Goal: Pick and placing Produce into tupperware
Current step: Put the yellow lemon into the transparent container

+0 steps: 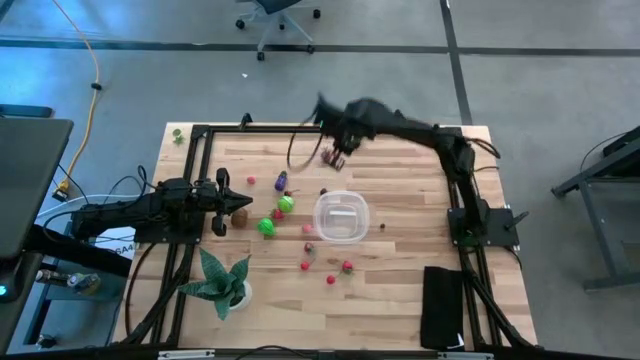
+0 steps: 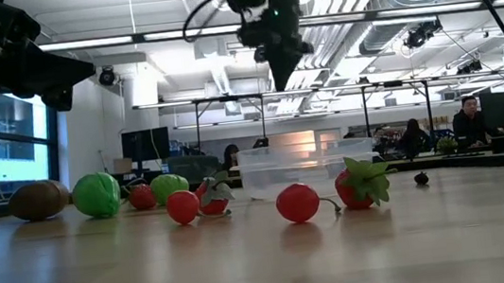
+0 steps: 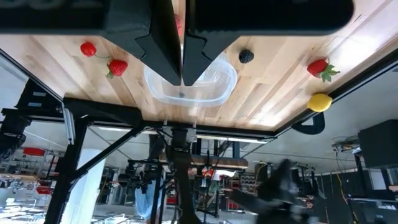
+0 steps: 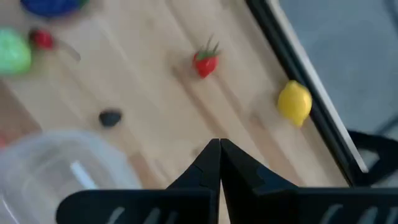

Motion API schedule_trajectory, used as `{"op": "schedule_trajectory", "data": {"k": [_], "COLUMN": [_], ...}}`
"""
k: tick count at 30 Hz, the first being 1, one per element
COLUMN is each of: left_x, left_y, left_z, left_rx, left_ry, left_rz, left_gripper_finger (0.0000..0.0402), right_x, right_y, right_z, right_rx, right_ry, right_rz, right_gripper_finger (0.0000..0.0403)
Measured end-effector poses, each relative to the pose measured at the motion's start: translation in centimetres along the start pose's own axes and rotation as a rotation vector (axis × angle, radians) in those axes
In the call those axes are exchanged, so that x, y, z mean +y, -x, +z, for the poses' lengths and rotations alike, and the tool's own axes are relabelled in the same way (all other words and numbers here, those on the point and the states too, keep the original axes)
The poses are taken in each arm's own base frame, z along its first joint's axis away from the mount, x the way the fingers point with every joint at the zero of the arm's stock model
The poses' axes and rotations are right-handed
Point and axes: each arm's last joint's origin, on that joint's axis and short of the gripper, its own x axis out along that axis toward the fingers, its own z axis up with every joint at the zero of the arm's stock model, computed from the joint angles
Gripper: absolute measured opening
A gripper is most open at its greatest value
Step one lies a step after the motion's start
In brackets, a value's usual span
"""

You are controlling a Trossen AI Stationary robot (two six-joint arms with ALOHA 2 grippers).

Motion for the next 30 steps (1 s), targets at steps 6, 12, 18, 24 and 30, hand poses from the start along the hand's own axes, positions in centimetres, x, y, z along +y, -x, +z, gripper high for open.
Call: {"op": "schedule_trajectory", "data": {"k": [6, 12, 18, 24, 30], "left_x": [0.0, 0.0, 0.0, 0.0, 0.0], "left_y": [0.0, 0.0, 0.0, 0.0, 0.0], "left_z": [0.0, 0.0, 0.0, 0.0, 0.0], "left_rx": [0.0, 0.0, 0.0, 0.0, 0.0], "left_ry": [0.0, 0.0, 0.0, 0.0, 0.0], "left_rz": [0.0, 0.0, 0.0, -0.001, -0.001], "left_gripper_finger": [0.0005, 0.0005, 0.0005, 0.0005, 0.0005], "right_x": [-6.8, -11.5, -13.6, -14.2, -14.1], "right_y": [-0.9, -1.3, -1.5, -2.7, -8.9], "right_z": [1.2, 0.8, 0.7, 0.9, 1.2], "right_rx": [-0.072, -0.078, -0.097, -0.105, 0.014], "right_ry": [-0.019, -0.042, -0.004, 0.032, 0.075], "right_rz": [0.146, 0.137, 0.06, 0.159, 0.234], "right_gripper_finger": [0.0, 0.0, 0.0, 0.0, 0.0005]}}
